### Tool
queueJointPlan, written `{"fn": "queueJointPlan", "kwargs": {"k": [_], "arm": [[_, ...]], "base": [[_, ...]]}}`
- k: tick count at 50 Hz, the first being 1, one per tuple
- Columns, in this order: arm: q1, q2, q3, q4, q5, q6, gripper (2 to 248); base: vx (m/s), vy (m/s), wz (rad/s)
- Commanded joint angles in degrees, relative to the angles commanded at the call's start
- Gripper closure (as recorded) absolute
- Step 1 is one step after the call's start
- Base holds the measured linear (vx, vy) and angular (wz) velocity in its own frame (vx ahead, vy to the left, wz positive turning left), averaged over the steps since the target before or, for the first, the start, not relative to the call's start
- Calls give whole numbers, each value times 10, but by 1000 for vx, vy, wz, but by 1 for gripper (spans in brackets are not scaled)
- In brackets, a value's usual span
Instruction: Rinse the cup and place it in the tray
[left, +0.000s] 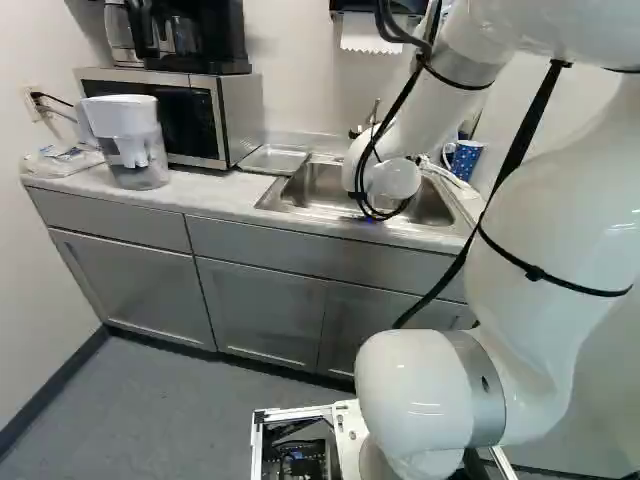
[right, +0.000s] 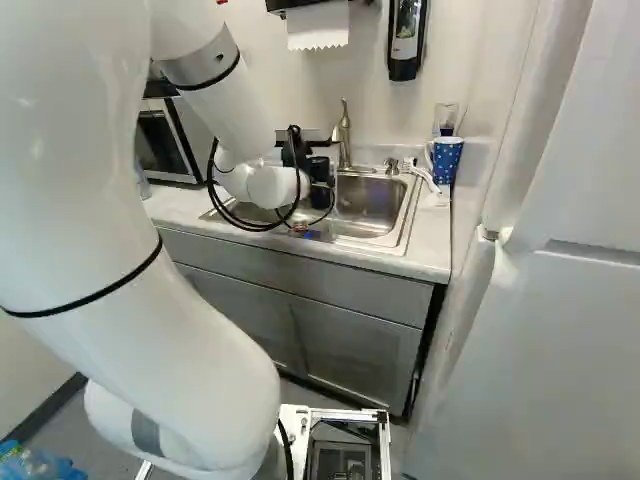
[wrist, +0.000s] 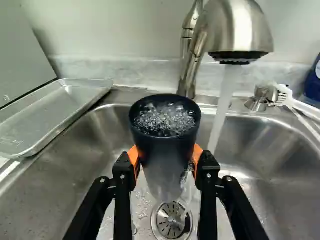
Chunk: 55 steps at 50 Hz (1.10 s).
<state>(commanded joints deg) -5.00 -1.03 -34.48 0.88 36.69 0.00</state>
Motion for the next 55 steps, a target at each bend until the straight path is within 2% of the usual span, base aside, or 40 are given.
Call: {"fn": "queueJointPlan", "kwargs": {"k": [42,55], "arm": [[76,3,-41,0,-3,0,129],[81,13,-48,0,-16,0,129]], "base": [[0,0,0],[0,0,0]]}}
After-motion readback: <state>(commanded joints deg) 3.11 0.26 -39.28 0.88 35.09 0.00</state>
